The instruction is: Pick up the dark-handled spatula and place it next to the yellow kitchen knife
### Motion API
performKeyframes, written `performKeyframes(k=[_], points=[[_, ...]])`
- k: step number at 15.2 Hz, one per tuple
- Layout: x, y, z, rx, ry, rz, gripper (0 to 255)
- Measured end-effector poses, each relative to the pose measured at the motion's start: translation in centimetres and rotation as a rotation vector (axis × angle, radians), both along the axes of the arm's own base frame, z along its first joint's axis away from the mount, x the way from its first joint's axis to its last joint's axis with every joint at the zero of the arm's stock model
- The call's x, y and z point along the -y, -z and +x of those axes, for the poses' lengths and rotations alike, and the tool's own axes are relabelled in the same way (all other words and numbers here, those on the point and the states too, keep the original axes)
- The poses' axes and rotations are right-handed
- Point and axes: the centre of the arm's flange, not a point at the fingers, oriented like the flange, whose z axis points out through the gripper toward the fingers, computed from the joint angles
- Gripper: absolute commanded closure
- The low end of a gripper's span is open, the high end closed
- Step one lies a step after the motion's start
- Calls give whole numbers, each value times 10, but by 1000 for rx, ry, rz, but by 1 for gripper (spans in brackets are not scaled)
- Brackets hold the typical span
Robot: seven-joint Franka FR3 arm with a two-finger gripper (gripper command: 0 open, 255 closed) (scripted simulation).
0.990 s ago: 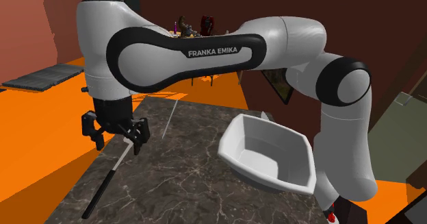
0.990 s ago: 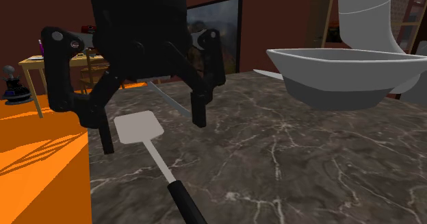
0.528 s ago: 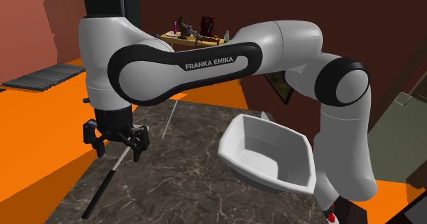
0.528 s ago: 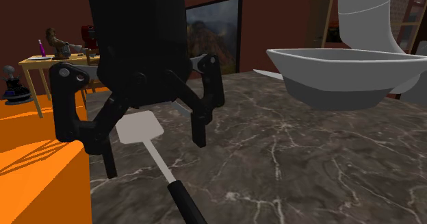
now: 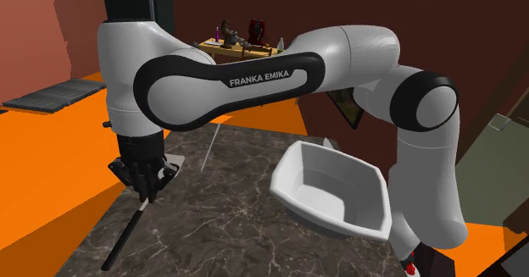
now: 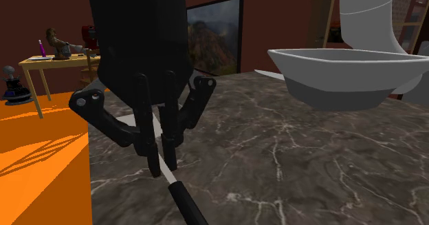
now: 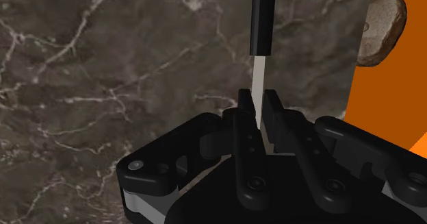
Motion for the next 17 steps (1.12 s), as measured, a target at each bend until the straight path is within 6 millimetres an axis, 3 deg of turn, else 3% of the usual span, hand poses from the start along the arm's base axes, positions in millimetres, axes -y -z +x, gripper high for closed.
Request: performKeyframes(k=[7, 17], points=[[0, -3, 0, 0, 0, 0, 255], [-1, -53, 0, 0, 0, 0, 255]])
